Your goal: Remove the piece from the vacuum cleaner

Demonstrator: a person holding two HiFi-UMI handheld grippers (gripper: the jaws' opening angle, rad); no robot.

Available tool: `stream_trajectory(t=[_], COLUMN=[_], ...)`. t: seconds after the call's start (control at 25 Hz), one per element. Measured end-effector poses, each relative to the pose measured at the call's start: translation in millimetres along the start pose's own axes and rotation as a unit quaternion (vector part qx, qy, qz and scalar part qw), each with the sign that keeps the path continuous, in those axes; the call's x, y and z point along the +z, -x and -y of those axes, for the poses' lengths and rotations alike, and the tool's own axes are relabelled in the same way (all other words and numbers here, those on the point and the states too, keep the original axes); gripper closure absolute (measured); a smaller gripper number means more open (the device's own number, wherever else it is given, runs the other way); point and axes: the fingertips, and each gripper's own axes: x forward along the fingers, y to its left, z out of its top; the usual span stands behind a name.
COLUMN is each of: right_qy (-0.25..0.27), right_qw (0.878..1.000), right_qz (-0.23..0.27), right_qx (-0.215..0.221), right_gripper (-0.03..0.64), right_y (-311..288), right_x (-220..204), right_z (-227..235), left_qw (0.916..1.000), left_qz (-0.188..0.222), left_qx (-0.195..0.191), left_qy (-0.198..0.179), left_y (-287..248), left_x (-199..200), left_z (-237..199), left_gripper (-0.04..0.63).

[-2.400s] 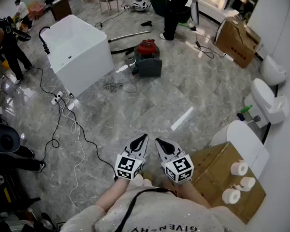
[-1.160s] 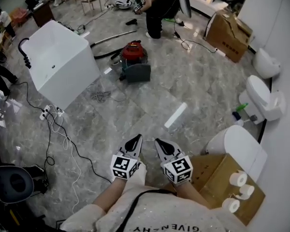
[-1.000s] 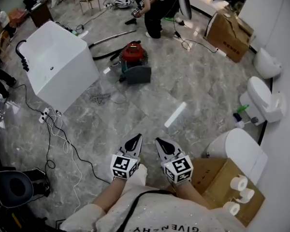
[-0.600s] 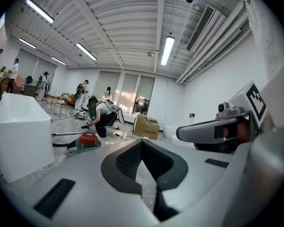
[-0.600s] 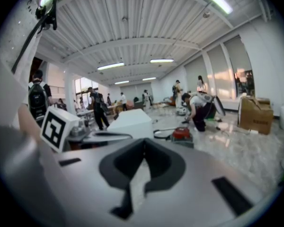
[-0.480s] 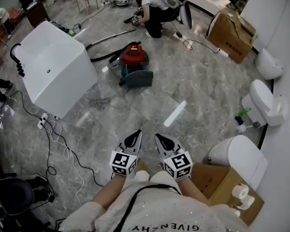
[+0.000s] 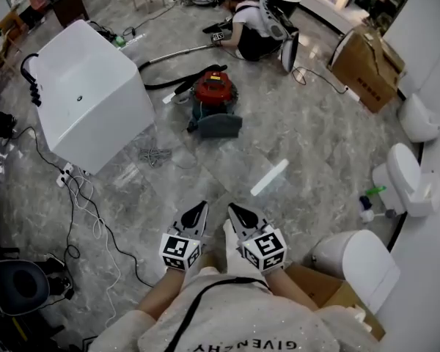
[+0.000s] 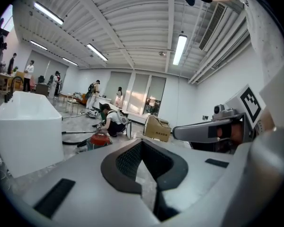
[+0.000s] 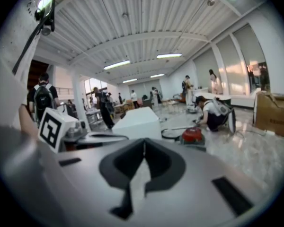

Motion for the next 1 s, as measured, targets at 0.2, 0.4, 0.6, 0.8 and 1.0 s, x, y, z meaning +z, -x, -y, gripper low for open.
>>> stream_trajectory(t=[0.2, 0.4, 0.6, 0.8, 1.0], right_qy=[0.016, 0.015, -0.008, -0.036, -0.041], right_qw=[0.999, 0.998, 0.999, 0.999, 0.999], right_qz=[-0.012, -0.007, -0.014, -0.023, -0.022], right_qx=[0.045, 0.057, 0.041, 0.026, 0.027], right_gripper=[0.601, 0.601, 0.601, 0.601, 0.601], right_y=[-38, -63, -68, -74, -83], right_x=[15, 37, 37, 36, 44], right_z=[30, 74, 125, 173, 205], left_qw=[0.9993, 0.9994, 0.9997, 0.9996, 0.9992], left_qz=[0.006, -0.004, -0.017, -0.026, -0.037], left_qx=[0.035, 0.034, 0.016, 0.008, 0.016], left_qy=[0.009, 0.004, -0.005, -0.006, -0.005], left_y=[-36, -89, -139, -182, -212], left_x=[17, 29, 35, 43, 44], left_z=[-27, -34, -25, -27, -36], left_gripper=[0.575, 0.575, 0.576, 0.576, 0.576])
